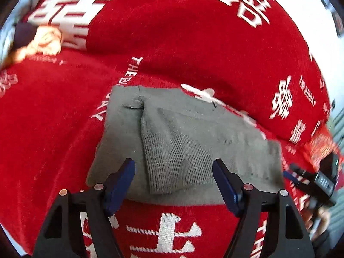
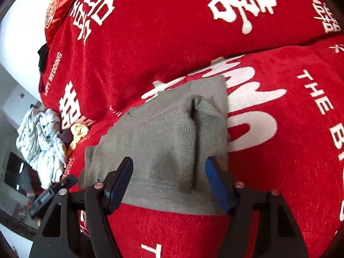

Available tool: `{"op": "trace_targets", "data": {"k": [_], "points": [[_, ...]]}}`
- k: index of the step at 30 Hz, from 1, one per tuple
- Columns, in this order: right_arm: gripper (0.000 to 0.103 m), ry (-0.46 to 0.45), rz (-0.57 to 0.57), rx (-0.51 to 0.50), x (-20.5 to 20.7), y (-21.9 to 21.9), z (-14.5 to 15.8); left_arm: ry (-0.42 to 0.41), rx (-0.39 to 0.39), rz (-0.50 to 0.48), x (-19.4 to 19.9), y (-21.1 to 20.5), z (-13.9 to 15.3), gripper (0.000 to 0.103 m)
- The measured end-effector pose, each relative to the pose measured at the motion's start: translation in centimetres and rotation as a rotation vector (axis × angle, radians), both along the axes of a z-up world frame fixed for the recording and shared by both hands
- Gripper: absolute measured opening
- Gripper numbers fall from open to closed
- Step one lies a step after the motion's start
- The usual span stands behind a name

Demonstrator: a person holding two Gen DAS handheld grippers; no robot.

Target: Fold small clothes

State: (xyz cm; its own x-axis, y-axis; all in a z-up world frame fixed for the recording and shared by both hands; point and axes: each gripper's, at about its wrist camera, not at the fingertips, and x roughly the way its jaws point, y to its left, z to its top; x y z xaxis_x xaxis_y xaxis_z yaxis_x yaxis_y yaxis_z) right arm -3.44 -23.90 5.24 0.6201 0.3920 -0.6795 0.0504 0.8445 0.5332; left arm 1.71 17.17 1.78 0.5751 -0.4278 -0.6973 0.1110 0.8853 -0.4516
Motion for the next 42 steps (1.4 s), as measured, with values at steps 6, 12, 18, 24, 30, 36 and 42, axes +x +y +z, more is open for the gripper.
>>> {"op": "trace_targets", "data": {"k": [6,12,18,24,30,36,42], "points": [[0.070,0.037,0.037,-0.010,1.0,0.9,-1.3,0.082,-0.071,-0.008,2.6,0.3,-2.2,0.076],[0.048,0.057,0.097,-0.025,1.4,1.8,-2.6,0.096,-0.043,-0.083,1.7,-1.4,-2.4,0.076],[0.009,0.057,0.123,-0.042,1.5,1.8,-2.8,0.143,0.018,-0.139,1.3,-2.9,-2.7,0.016],[0.007,-0.009,0.166,0.003,1.1,2.0,-0.8,0.038,-0.038,-0.122,0.1,-1.7,0.8,0.012],[0.007,-0.073,0.129,0.132,2.2,1.0,1.2,-0.008,-0.097,-0.032,1.7,-0.6,3.7,0.011],[0.007,-0.107,0.071,0.164,5.0,0.2,3.0,-0.005,-0.084,0.006,5.7,-0.8,4.7,0.011],[0.007,-0.088,0.015,0.130,9.1,0.1,3.4,0.012,-0.062,0.022,9.8,-1.6,4.1,0.011]]}}
